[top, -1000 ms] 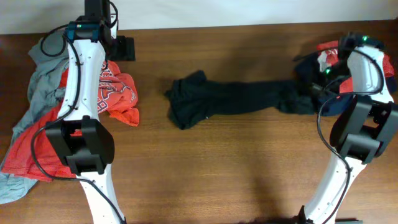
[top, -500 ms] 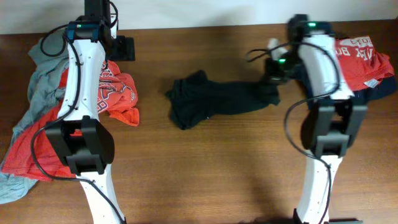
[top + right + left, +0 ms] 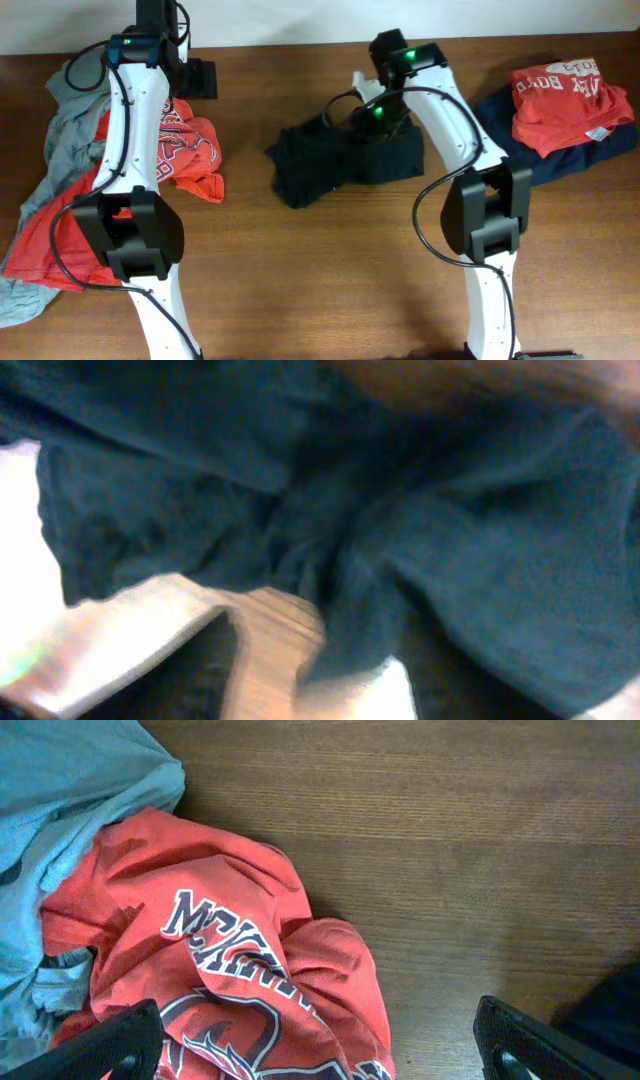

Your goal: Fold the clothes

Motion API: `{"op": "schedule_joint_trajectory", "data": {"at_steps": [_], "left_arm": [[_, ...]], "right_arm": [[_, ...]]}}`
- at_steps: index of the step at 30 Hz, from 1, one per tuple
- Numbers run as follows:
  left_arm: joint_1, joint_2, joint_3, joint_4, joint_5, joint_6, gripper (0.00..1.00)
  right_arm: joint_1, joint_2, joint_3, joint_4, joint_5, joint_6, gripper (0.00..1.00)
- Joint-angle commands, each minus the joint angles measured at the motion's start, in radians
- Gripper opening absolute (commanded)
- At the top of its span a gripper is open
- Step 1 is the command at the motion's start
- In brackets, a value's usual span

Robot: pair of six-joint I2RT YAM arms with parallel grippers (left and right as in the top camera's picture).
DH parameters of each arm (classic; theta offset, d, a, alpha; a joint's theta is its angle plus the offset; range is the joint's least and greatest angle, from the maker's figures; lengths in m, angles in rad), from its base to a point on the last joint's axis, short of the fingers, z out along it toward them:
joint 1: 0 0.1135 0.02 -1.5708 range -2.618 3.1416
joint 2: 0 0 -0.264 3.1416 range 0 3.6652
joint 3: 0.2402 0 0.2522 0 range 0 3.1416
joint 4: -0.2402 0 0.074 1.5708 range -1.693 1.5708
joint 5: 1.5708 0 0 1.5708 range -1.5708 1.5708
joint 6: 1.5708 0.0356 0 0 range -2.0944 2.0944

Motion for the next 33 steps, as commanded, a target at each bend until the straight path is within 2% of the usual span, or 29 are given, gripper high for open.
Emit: {"op": "schedule_joint_trajectory", "data": {"at_steps": [1,11,17,25,33], "left_arm": [[0.002,-0.036,0.016,-0.006,0.011,-0.002,0.99],[0.0,-0.036,0.016,-0.008,0.068,0.003,0.99],[-0.002,-0.025,-0.017,-0.098,0.36,0.005,0.99],[-0.045,-0.016,-0.295,-0.043,0.725,0.1,0.99],[-0.099,0.004,-0.491,0.153,0.799,0.114,0.99]], "right_arm": [[0.011,0.026,0.008,0.013,0.01,0.0,0.7],[-0.027,0.024,0.094,-0.085,-0.037,0.0,0.66],[-0.091,0.024,0.167,-0.153,-0.034,-0.002,0.68],[-0.185,0.024,0.214,-0.217,-0.038,-0.012,0.72],[-0.208,0.024,0.213,-0.236,-0.034,-0.039,0.75]]}}
